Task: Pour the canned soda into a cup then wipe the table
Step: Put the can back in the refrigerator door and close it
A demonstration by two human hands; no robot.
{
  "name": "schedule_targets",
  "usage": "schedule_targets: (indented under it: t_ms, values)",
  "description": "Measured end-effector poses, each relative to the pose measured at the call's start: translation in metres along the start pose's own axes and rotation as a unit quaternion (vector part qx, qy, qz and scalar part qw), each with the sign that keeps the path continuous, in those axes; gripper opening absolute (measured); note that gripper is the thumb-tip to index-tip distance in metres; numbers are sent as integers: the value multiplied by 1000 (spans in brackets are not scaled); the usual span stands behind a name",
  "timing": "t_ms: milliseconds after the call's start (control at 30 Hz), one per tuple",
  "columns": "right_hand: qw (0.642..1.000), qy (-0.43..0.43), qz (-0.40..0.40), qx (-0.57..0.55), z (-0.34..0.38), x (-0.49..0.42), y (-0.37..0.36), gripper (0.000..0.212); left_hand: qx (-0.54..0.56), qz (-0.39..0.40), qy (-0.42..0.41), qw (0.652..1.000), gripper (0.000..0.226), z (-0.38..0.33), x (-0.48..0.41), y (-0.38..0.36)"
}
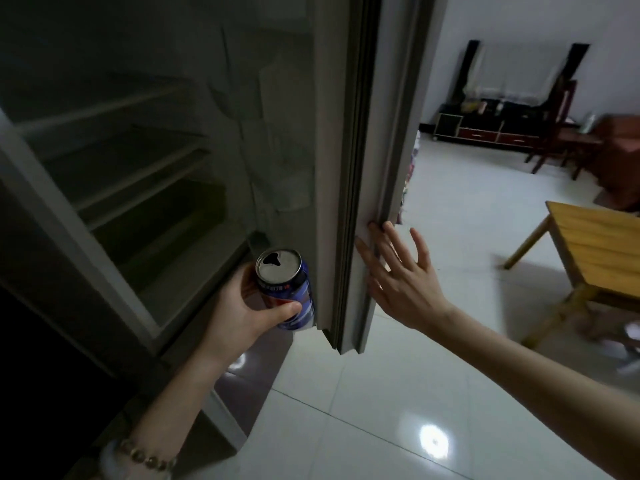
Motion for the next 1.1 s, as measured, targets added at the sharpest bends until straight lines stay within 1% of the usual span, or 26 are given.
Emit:
schedule_targets:
  t_ms: [133,300,400,633,833,1000,1100]
  values:
    - [997,-59,56,-2,-28,9,-11,54,2,23,-1,1000,65,-2,-19,-25]
    - [990,-92,108,-24,-70,16,-28,57,-3,34,-8,999,73,-14,-47,-58]
    - [985,-109,131,-40,-97,17,-41,60,-2,31,-14,999,73,-22,-66,-81]
    - [978,-123,148,-76,-154,14,-76,62,-1,17,-30,999,58,-37,-116,-138]
    - [980,-120,134,-86,-200,6,-109,62,-3,-25,-36,999,57,-40,-157,-174]
    - [968,-151,157,-121,-238,-7,-137,66,-5,-68,-31,997,57,-38,-181,-197]
    - [956,-172,180,-153,-255,-18,-154,70,-4,-77,-21,997,55,-38,-193,-207]
Point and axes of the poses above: each hand's wrist, its own x-axis away from the middle knuckle, its own y-axis out of the back of the hand, z = x × y, the point moved 5 cm from there along -x, towards the middle knuckle, and after that the axes turned 2 degrees about -x, right-handed, at the moved point
